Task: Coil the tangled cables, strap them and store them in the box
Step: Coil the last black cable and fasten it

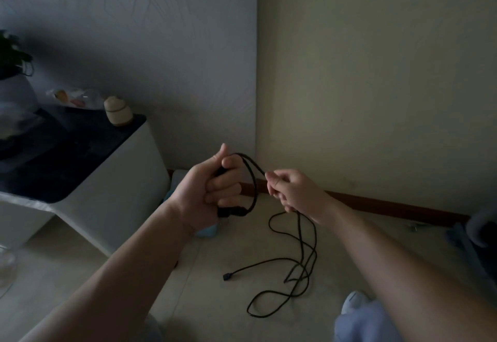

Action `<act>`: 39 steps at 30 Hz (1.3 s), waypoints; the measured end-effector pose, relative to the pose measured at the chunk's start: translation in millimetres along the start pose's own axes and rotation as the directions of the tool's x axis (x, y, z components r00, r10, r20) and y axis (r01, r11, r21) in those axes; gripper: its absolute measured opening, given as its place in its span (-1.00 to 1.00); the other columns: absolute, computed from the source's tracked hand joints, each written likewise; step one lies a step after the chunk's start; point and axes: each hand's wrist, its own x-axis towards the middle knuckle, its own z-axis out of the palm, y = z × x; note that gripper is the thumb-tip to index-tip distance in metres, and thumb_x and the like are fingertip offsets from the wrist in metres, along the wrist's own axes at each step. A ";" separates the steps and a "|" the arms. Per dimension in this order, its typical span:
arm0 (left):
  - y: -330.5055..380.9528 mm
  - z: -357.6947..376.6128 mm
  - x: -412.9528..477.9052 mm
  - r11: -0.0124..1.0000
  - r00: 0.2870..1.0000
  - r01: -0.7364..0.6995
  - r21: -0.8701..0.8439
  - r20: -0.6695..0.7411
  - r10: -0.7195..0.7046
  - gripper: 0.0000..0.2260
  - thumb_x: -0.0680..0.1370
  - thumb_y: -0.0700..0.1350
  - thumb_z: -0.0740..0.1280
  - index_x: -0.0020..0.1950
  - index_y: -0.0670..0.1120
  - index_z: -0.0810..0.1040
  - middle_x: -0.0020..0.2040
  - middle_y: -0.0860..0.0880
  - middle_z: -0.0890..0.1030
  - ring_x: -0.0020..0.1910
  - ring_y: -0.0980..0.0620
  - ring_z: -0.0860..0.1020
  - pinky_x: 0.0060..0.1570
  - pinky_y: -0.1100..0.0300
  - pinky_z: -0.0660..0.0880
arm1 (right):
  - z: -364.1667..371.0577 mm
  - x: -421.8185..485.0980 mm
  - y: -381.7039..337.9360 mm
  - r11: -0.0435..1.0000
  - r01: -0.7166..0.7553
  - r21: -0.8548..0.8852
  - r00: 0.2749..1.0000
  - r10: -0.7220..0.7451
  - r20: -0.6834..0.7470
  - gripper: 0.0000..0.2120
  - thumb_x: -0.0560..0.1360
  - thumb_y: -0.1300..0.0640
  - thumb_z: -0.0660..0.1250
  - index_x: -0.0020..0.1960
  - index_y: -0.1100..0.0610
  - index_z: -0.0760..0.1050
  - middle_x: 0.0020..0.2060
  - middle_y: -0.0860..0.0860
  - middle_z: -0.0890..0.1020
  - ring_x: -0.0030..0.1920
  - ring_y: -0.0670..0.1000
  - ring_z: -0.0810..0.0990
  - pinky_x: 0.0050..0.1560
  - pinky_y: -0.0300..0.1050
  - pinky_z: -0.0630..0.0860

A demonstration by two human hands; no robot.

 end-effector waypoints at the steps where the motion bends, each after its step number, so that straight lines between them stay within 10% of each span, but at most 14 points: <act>1: -0.4 1.2 -1.5 0.999 0.999 -0.037 -0.040 -0.018 0.036 -0.71 0.60 0.10 0.19 -0.23 -0.02 0.47 -0.53 0.10 0.14 -0.60 0.12 0.08 -0.35 0.30 0.51 | 1.2 0.5 4.6 0.999 -0.041 -0.005 0.998 0.041 0.044 -0.58 0.67 -0.13 0.16 -0.25 0.08 0.44 -0.48 -0.11 0.38 -0.50 -0.09 0.33 -0.43 -0.21 0.38; 6: 3.7 1.5 -1.1 0.956 0.934 -0.279 -0.086 -0.255 0.250 -0.77 0.66 0.00 0.12 -0.12 -0.02 0.45 -0.48 0.11 0.20 -0.60 0.16 0.27 -0.16 0.33 0.56 | 12.7 -4.2 15.9 0.972 -0.217 -0.094 0.957 0.230 0.177 -0.62 0.71 -0.07 0.06 -0.17 0.12 0.38 -0.51 -0.10 0.39 -0.49 -0.07 0.41 -0.37 -0.17 0.40; 11: 7.3 -7.0 6.6 0.893 0.774 -0.450 0.035 -0.484 0.409 -0.77 0.72 -0.03 0.10 0.05 -0.08 0.50 -0.16 0.01 0.69 -0.10 0.03 0.71 -0.11 0.21 0.65 | 28.8 -15.3 2.3 0.976 -0.153 -0.153 0.967 0.179 0.179 -0.83 0.67 0.00 0.08 0.03 0.03 0.39 -0.40 -0.02 0.49 -0.49 -0.05 0.44 -0.42 -0.08 0.48; 23: 30.3 -32.0 5.8 0.794 0.547 -0.483 0.370 -0.580 0.604 -0.64 0.74 -0.03 0.05 0.32 -0.25 0.46 0.14 -0.21 0.69 0.13 -0.17 0.67 0.20 -0.05 0.55 | 40.2 -27.8 -6.6 0.911 0.170 -0.376 0.982 -0.124 0.144 -0.79 0.65 -0.08 0.20 0.18 -0.15 0.59 -0.31 -0.06 0.63 -0.36 -0.14 0.54 -0.35 -0.16 0.41; 30: -17.2 -27.9 30.1 0.558 0.737 -0.106 0.823 -0.312 0.600 -0.80 0.73 -0.18 0.05 0.18 -0.22 0.43 0.09 -0.23 0.64 0.10 -0.09 0.62 0.17 0.07 0.54 | 40.2 -32.4 -36.6 0.695 0.440 -0.569 0.845 -0.535 -0.001 -0.81 0.57 0.03 0.32 0.08 0.01 0.68 -0.15 -0.13 0.66 -0.21 -0.13 0.59 -0.24 -0.13 0.52; 35: -35.3 -16.7 30.2 0.737 0.881 -0.003 0.676 -0.347 0.322 -0.62 0.72 -0.04 0.05 -0.19 -0.16 0.45 -0.49 -0.04 0.51 -0.60 0.06 0.43 -0.60 0.21 0.32 | 27.1 -33.3 -48.8 0.700 0.396 -0.595 0.717 -0.640 -0.276 -0.81 0.38 -0.03 0.57 -0.17 0.00 0.58 -0.30 -0.13 0.63 -0.29 -0.10 0.60 -0.30 -0.07 0.54; 39: -29.7 -13.1 21.9 0.827 0.971 0.214 0.520 -0.209 -0.120 -0.32 0.56 0.39 -0.04 -0.15 -0.14 0.58 -0.53 0.03 0.17 -0.59 0.08 0.10 -0.43 0.16 0.12 | 10.1 -26.8 -42.3 0.830 0.324 -0.454 0.790 -0.501 -0.353 -0.67 0.35 -0.10 0.58 -0.22 -0.02 0.44 -0.44 -0.09 0.56 -0.42 -0.09 0.52 -0.41 -0.09 0.45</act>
